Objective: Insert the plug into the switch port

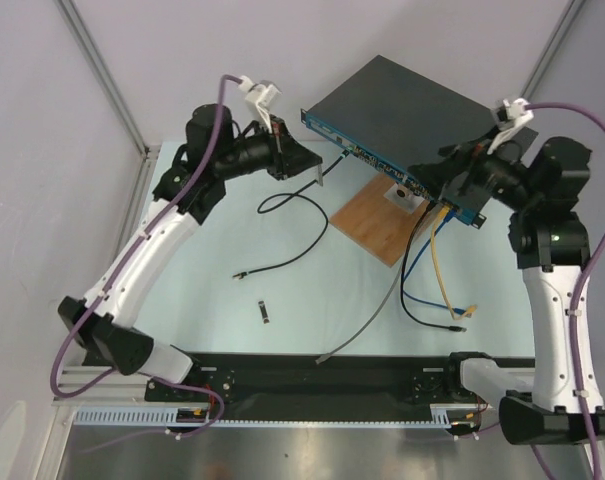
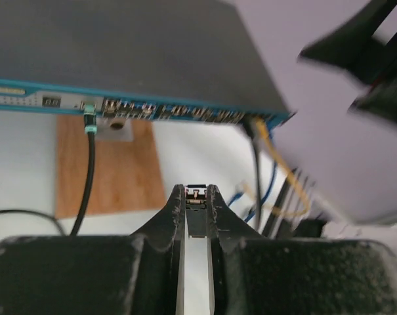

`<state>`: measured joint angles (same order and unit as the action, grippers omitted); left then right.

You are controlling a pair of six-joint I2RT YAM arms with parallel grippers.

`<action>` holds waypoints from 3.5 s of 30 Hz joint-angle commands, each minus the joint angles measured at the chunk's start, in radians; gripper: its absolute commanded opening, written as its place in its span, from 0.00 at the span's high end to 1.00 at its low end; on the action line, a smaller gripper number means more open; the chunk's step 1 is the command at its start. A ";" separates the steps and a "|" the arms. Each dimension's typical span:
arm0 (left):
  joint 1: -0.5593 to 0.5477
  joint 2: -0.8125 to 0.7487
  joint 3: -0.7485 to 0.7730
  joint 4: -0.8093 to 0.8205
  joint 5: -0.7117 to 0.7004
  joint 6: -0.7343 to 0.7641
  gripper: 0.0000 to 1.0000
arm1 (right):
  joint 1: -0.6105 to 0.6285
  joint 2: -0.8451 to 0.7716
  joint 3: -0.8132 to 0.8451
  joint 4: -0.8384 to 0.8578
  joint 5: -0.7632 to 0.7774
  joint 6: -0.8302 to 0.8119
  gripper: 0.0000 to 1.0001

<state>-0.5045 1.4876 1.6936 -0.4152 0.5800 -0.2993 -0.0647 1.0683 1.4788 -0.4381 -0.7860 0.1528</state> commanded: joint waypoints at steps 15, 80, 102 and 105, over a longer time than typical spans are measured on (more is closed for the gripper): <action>0.024 -0.155 -0.394 0.625 -0.244 -0.920 1.00 | 0.637 0.085 -0.097 0.260 0.496 -0.271 0.12; -0.350 -0.474 -0.574 0.116 0.041 1.280 0.49 | 0.404 0.349 0.023 -0.479 -0.542 -0.157 1.00; -0.368 -0.412 -0.588 0.131 -0.066 1.273 0.55 | 0.463 0.352 -0.003 -0.449 -0.526 -0.127 1.00; -0.368 -0.403 -0.575 0.122 -0.059 1.267 0.58 | 0.465 0.352 -0.002 -0.444 -0.526 -0.128 1.00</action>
<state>-0.8658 1.0756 1.1069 -0.3164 0.5148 0.9527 0.3954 1.4490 1.4719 -0.9073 -1.2922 0.0135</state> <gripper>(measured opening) 0.425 0.046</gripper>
